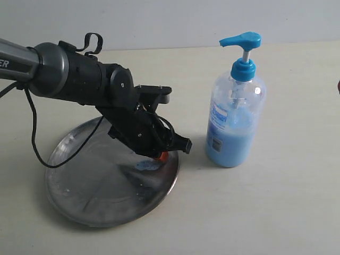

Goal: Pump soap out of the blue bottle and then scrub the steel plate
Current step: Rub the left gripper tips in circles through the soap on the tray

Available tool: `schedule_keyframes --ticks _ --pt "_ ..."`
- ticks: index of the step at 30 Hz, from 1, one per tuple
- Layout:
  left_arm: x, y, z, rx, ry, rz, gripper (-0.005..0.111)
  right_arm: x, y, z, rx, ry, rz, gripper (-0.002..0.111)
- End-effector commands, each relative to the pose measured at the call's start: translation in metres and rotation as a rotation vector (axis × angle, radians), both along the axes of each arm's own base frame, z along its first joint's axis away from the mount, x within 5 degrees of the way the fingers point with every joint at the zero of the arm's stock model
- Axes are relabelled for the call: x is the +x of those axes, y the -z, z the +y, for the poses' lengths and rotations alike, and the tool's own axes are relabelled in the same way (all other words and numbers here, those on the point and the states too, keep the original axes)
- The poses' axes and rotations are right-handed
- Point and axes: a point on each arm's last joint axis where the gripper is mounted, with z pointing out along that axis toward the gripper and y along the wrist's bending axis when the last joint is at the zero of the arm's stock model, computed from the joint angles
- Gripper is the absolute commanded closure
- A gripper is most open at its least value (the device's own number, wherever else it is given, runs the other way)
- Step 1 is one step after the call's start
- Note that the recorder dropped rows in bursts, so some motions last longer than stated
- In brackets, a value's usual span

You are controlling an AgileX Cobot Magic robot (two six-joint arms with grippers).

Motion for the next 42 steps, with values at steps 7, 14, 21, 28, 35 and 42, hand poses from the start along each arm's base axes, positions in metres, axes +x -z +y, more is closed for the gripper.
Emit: schedule_keyframes --ticks 7,14,21,28,35,42 --pt "-0.002 0.002 0.002 0.038 0.046 0.006 0.107 0.0 0.001 0.001 -0.008 -0.008 -0.01 0.108" --pt "-0.006 0.004 0.009 0.123 0.128 0.025 0.107 0.0 0.001 0.001 -0.01 -0.008 -0.012 0.108" --pt "-0.008 0.005 0.015 0.196 0.189 0.044 0.107 0.0 0.001 0.001 -0.01 -0.008 -0.012 0.108" --pt "-0.005 0.006 0.02 0.232 0.197 0.026 0.107 0.0 0.001 0.001 -0.013 -0.008 -0.016 0.108" --pt "0.005 0.006 0.032 0.229 0.152 0.028 0.107 0.0 0.001 0.001 -0.013 -0.01 -0.02 0.108" --pt "0.0 0.006 0.034 0.26 0.193 0.074 0.107 0.0 0.0 0.001 -0.013 -0.017 -0.031 0.108"
